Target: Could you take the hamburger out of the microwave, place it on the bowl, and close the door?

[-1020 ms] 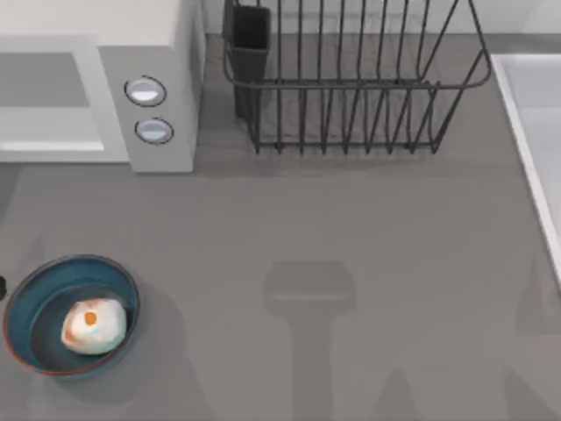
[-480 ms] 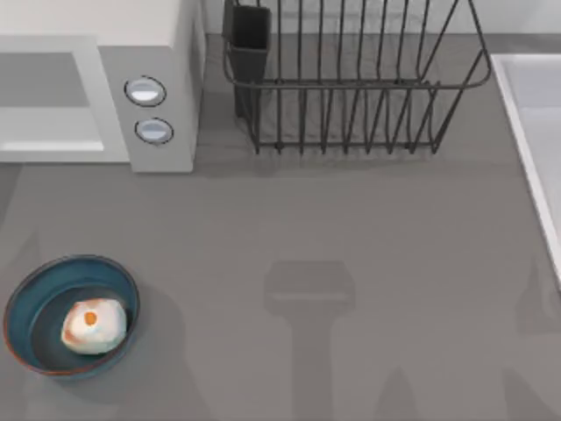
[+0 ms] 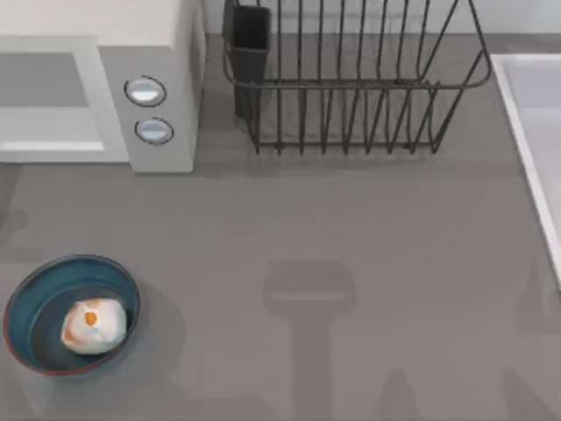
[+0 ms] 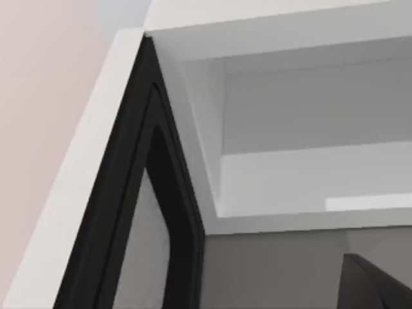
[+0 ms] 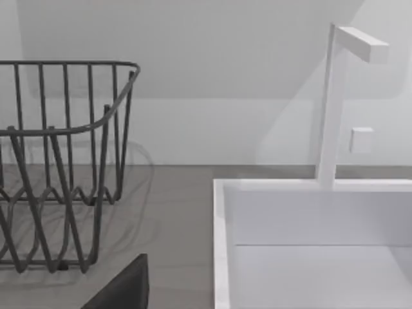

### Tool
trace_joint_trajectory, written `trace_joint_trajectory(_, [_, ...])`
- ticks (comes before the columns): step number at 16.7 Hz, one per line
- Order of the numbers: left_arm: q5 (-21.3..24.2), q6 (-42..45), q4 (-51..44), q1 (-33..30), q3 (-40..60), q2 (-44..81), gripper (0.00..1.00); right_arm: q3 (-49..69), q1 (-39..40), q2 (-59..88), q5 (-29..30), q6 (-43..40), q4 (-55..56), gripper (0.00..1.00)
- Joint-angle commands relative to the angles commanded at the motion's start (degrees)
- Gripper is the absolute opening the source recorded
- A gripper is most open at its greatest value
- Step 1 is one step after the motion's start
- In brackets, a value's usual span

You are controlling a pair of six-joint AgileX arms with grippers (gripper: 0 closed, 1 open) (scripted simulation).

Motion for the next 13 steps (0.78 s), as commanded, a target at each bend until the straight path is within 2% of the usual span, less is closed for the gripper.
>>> trace_joint_trajectory(8, [12.3, 24.19, -27.86, 22.33, 35.97, 39.08, 0.0, 0.0, 0.0, 0.0, 0.0, 0.0, 0.0, 1.0])
trace_joint_trajectory(13, [16.73, 33.55, -39.13, 30.63, 49.03, 52.34, 0.0, 0.0, 0.0, 0.0, 0.0, 0.0, 0.0, 1.0])
